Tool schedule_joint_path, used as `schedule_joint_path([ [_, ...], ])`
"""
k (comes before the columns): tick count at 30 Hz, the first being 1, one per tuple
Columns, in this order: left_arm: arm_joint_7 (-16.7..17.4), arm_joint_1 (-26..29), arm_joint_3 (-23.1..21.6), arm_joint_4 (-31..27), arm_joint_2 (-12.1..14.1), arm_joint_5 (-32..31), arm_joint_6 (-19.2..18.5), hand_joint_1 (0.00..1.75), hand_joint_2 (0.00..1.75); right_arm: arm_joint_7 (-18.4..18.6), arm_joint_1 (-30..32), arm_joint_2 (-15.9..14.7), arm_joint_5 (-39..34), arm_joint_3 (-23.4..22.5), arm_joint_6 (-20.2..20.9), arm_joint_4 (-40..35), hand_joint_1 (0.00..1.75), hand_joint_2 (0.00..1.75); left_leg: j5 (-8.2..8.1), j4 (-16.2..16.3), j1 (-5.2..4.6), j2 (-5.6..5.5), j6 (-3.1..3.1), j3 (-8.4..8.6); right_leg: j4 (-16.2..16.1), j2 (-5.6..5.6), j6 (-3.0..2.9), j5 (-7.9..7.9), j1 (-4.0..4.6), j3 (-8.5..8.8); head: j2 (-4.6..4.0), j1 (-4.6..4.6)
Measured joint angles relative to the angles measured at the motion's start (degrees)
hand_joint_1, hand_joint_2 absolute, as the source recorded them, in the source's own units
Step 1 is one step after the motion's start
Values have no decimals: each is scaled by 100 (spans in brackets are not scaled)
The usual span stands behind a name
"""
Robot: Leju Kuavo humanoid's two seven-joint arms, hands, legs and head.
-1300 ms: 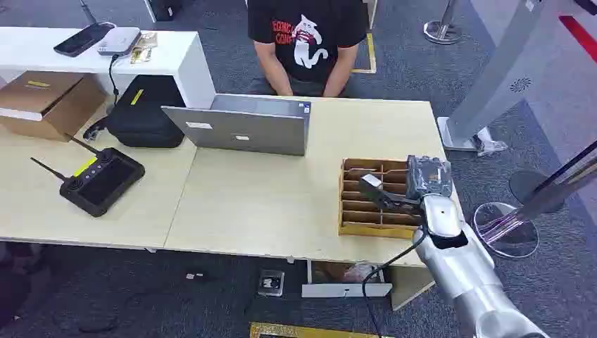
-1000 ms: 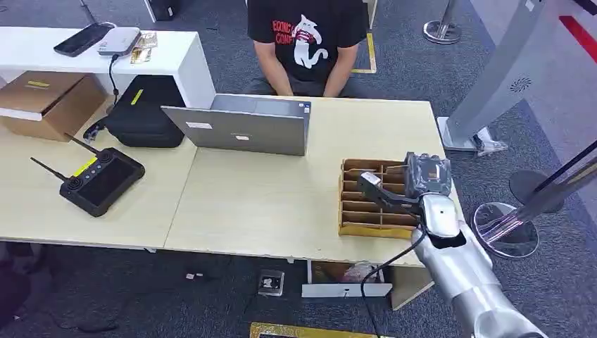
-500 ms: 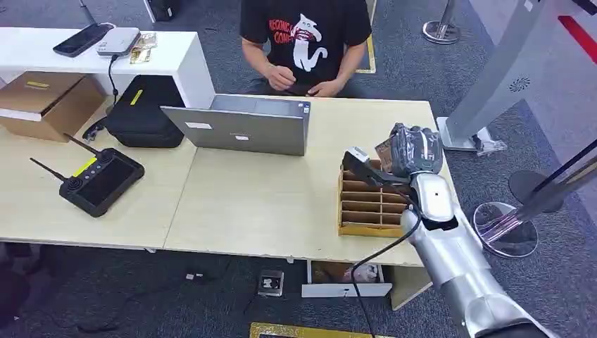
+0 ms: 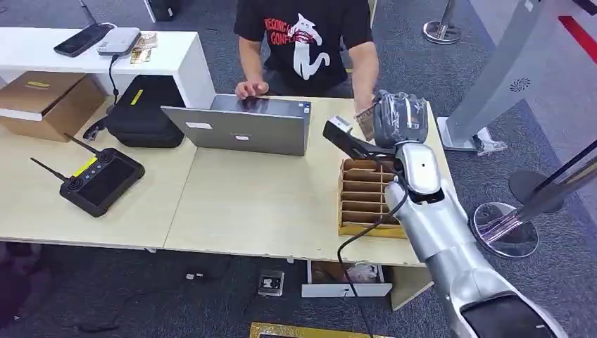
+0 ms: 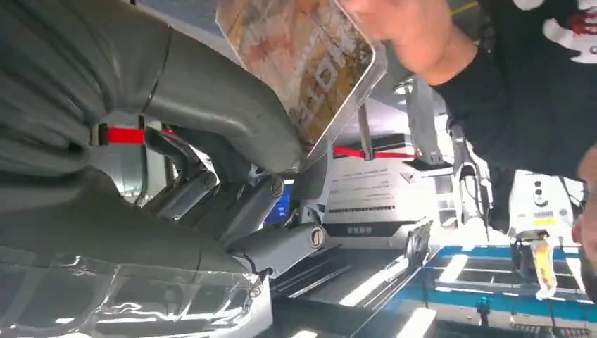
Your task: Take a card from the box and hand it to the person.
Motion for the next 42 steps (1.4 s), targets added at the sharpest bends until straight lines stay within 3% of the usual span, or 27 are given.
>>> schedule_joint_path([
  [15, -103, 1, -39, 0, 0, -22, 0, 0, 175, -28, -357, 269, -96, 87, -4, 365, 175, 175, 0, 0, 0, -2, 0, 0, 0, -2, 0, 0, 0, 0, -2, 2],
  [16, -105, 0, -39, 0, 0, -22, 0, 0, 175, -28, -357, 277, -96, 87, 0, 380, 141, 175, 0, 0, 0, -2, 0, 0, 0, -2, 0, 0, 0, 0, -2, 2],
  [17, -105, 0, -39, 0, 0, -15, 0, 0, 175, -28, -357, 288, -94, 87, 18, 391, 141, 175, 0, 0, 0, -2, 0, 0, 0, -2, 0, 0, 0, 0, 0, 2],
  [18, -107, 0, -39, 0, 0, -11, -2, 0, 175, -28, -357, 293, -94, 87, 32, 402, 0, 175, 0, 0, 0, -2, 0, 0, 0, -2, 0, 0, 0, 0, 0, 2],
  [36, -111, 1, -39, 0, 0, -2, 2, 0, 175, -90, -355, 321, -170, 90, 31, 463, 0, 175, 0, 1, 0, -1, -1, 2, 0, -1, 0, 0, 0, -1, 0, 2],
  [42, -79, 4, -37, 0, 0, 68, 39, 0, 175, -517, -141, 134, -888, 90, 121, -120, 0, 175, 0, 1, 0, -3, -1, 3, -1, -2, 0, 0, 0, -3, -2, 0],
])
